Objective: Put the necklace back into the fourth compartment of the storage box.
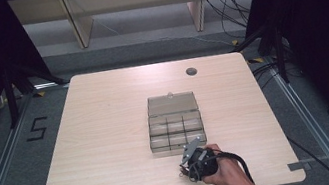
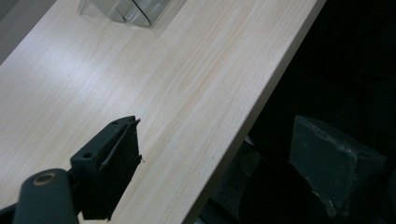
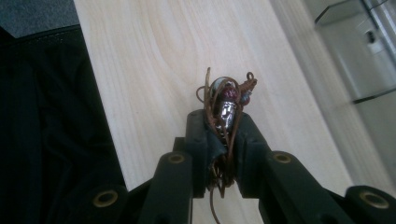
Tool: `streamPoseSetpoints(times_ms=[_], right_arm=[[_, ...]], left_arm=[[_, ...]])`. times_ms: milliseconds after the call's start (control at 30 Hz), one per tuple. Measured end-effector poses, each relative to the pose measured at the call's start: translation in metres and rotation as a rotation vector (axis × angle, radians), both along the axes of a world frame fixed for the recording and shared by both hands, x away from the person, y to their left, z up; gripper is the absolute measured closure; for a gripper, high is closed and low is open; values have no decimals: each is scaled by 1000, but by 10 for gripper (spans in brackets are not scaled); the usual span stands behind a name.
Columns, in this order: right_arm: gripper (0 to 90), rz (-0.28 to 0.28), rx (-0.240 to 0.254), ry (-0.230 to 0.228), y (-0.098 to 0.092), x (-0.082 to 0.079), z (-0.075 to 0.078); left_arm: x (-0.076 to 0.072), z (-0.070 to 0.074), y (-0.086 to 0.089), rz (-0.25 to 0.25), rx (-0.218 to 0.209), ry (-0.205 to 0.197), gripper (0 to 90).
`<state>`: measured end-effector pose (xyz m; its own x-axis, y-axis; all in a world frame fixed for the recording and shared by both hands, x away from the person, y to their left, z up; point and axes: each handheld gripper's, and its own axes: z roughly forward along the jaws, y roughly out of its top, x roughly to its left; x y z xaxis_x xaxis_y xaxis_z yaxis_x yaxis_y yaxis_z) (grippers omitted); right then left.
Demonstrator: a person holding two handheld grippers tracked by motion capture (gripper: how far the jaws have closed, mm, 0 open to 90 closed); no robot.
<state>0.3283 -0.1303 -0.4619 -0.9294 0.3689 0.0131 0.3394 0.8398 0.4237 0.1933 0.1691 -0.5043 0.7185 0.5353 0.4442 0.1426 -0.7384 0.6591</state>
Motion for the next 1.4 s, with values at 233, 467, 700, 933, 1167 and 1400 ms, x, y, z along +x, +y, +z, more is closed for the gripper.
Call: streamPoseSetpoints(times_ms=[233,467,700,933,1167,1400], right_arm=[[791,42,-10,0,2,9,23],[790,60,-24,2,6,16,45],[790,65,-16,14,11,26,56],[790,74,-29,17,19,34,68],[790,57,-42,32,29,43,82],[790,71,-38,31,33,54,87]], left_arm=[[-1,1,1,-14,-7,26,155],[-1,0,0,-6,-43,17,155],[0,0,0,-5,-9,9,155],[0,1,1,-14,-4,13,155],[1,0,0,-5,-13,9,155],[-1,0,0,-9,-29,17,155]])
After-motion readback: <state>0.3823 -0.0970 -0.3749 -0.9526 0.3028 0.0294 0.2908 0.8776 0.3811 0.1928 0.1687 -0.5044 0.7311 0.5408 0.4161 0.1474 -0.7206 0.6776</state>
